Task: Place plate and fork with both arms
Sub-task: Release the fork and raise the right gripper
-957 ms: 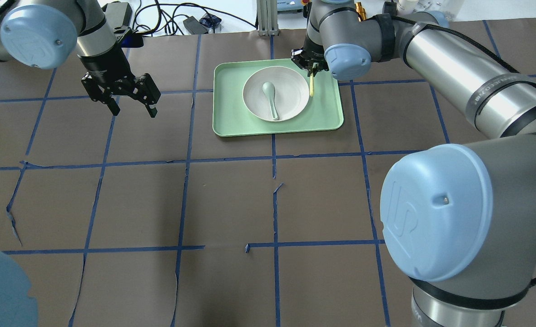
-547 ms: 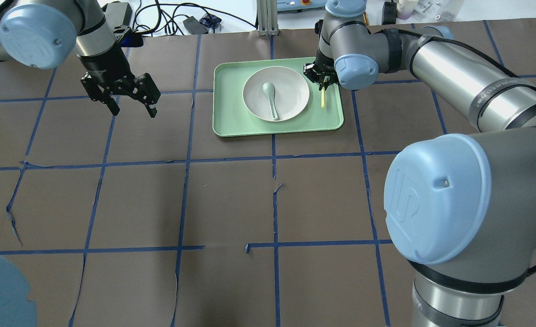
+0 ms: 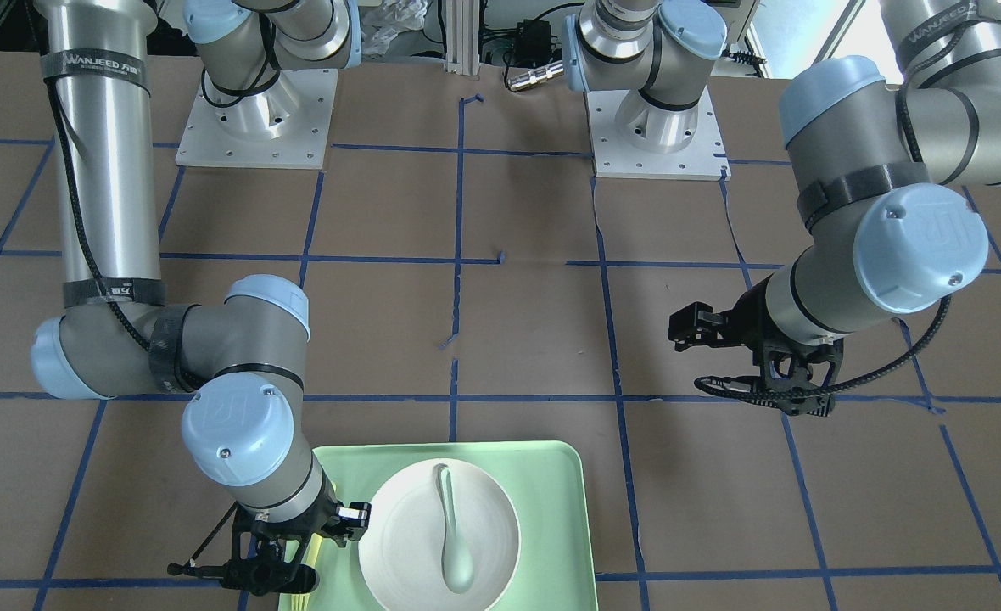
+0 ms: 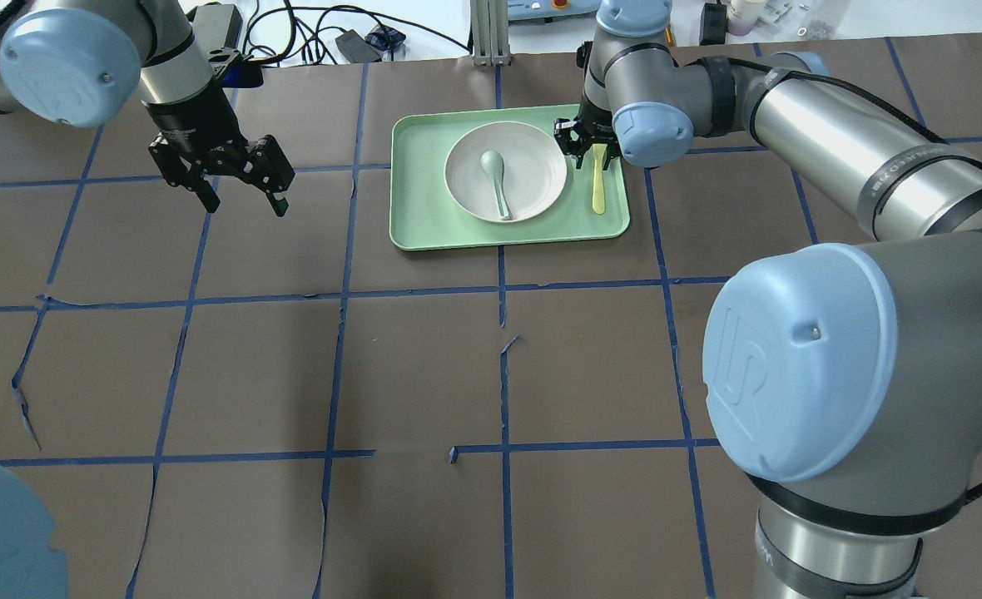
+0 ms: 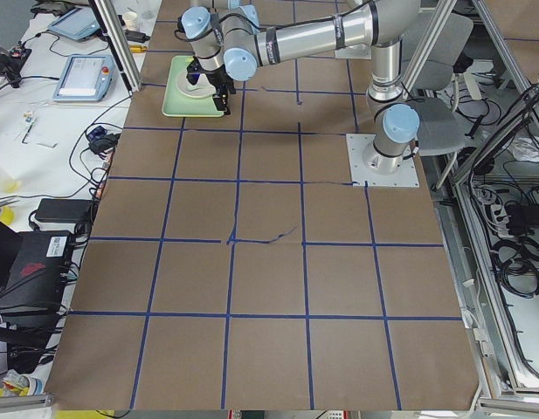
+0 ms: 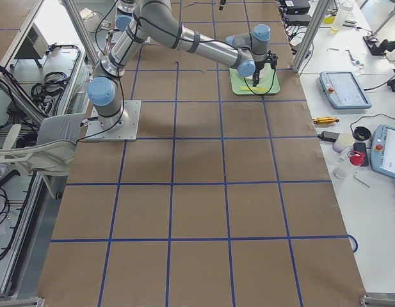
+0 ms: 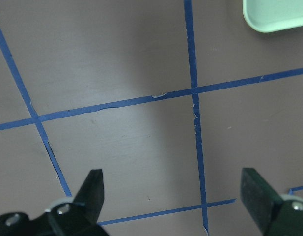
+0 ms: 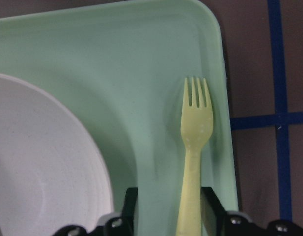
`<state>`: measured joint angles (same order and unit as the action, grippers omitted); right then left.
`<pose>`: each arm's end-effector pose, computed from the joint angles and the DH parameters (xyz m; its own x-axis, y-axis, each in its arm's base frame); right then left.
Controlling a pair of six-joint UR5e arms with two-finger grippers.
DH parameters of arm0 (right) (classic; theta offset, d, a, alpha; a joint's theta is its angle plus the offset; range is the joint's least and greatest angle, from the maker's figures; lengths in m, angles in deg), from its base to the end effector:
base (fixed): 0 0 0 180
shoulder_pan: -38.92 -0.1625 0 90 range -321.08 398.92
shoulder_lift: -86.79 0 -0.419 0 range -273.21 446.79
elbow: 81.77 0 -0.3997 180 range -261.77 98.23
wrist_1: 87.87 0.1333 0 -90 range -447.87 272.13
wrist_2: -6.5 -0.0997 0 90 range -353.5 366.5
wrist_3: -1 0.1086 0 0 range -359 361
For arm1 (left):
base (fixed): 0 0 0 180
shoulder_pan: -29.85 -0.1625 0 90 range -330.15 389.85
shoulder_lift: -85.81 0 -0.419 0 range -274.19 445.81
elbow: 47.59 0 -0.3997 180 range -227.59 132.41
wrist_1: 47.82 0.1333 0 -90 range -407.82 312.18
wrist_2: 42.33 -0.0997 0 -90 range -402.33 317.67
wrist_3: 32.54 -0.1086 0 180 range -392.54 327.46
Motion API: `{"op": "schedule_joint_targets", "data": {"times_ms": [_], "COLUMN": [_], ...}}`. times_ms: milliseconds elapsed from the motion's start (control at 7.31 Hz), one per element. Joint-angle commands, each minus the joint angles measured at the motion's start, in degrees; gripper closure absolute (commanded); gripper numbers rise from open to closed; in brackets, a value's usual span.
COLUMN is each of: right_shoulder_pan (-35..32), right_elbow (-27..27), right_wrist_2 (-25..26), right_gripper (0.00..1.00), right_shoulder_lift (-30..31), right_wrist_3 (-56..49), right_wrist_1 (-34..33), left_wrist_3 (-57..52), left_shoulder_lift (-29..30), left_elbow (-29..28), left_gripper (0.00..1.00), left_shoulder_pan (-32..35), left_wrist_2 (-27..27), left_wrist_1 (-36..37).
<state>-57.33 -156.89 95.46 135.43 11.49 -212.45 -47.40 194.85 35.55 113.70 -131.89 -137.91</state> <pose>0.2160 -0.7295 0.2053 -0.9966 0.0696 -0.0433 0.0749 0.9880 -0.1353 -0.0689 -0.6126 0.3469 -0.9876 0.1440 0.0618 0.1537 0.9669 0.2035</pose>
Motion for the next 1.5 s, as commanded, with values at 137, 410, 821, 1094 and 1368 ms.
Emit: {"op": "schedule_joint_targets", "data": {"times_ms": [137, 410, 821, 1094, 1368], "right_shoulder_pan": [0.00, 0.00, 0.61, 0.53, 0.18], "right_elbow": [-0.20, -0.47, -0.47, -1.34, -6.15], "right_wrist_2": [0.07, 0.78, 5.24, 4.47, 2.10], "right_gripper": [0.00, 0.00, 0.00, 0.00, 0.00], "right_shoulder_lift": [4.77, 11.79, 23.31, 26.49, 29.92], "right_wrist_3": [-0.30, -0.56, -3.27, -2.94, -2.59], "right_wrist_1": [4.48, 20.61, 37.87, 42.30, 41.35], "left_wrist_3": [0.09, 4.19, 15.44, 18.72, 18.02], "left_shoulder_lift": [-0.32, -2.24, -3.92, -5.76, -6.99], "left_elbow": [-0.17, -0.78, -0.61, -0.09, 0.61], "left_gripper": [0.00, 0.00, 0.00, 0.00, 0.00], "left_shoulder_pan": [0.00, 0.70, 1.40, 3.76, 5.62], "left_wrist_2": [0.00, 0.09, -0.09, -1.31, -4.13], "left_wrist_1": [0.00, 0.00, 1.32, 1.14, 0.44]}}
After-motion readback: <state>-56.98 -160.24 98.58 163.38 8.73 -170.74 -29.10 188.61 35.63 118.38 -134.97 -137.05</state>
